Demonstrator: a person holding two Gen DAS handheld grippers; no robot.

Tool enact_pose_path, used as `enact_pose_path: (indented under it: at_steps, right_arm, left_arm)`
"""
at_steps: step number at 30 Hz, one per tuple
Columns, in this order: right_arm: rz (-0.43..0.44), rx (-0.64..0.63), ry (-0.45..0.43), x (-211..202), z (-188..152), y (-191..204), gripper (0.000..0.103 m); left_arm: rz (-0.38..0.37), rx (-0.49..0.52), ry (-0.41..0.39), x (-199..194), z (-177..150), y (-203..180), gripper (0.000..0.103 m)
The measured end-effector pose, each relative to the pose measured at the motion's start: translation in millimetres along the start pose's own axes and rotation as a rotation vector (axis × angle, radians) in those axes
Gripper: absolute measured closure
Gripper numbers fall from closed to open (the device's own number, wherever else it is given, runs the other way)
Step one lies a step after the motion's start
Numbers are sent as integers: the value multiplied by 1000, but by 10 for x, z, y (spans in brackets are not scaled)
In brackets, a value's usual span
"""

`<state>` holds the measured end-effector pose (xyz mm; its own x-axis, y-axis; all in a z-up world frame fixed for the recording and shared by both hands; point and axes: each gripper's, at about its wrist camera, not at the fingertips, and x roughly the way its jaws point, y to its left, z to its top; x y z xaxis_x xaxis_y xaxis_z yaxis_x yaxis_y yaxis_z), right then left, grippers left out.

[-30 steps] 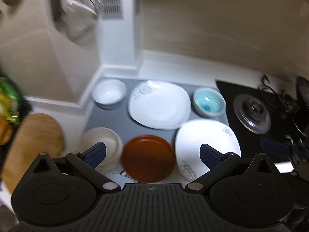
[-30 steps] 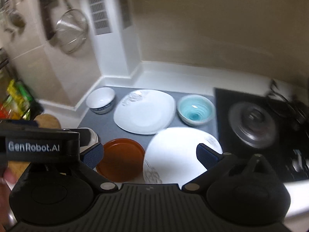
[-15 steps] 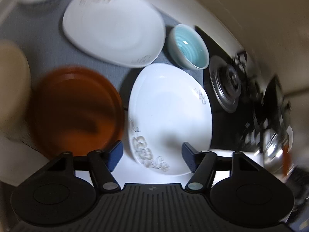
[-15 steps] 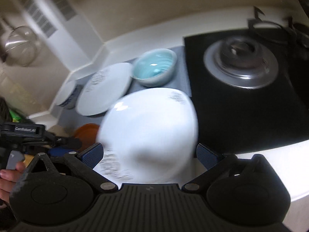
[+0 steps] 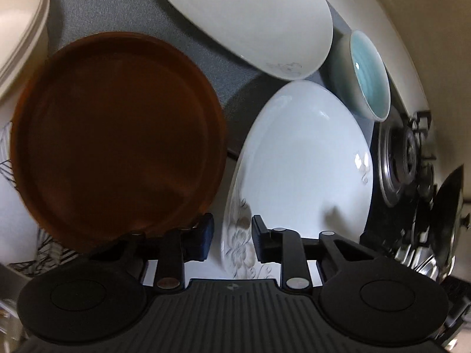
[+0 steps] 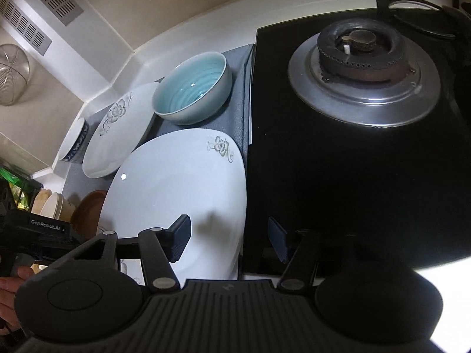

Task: Organize plates and bowls
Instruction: 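Move the left tool to the large floral plate's rim and close on it, then lift the floral plate with the left tool toward the square white plate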

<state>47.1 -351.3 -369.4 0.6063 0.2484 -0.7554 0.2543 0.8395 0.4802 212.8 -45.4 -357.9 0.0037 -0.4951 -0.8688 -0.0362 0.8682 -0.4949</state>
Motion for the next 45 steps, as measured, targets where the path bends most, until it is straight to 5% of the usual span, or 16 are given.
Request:
enact_pose_path:
  at_steps: [4,7,10,14,24,30,45]
  right_arm:
    - [40,-25,52,149,60,-21,60]
    - [57,-19,74,172,77,-30,65]
    - [49,-40,91,100,69,-69,90]
    - [72,-17,109,-1,28,-165,92]
    - [136,44,142,69,5,-288,81]
    - [114,-19,104,-30,8,-221,84]
    - [97,-99,61,-380,144,-168,85]
  left_arm:
    - [27,16,-18,15,69,-69,78]
    - [67,72,-20,-19,85,-176,78]
    - [85,138,-46,-110,33,-254,78]
    - [39,132,-22,-105,67,-208,78]
    - [98,199,-16,-17,65,-281,76]
    - [99,243,-40,-56,-17,-391,78]
    - [102,151,-60,-300,-227,-496,80]
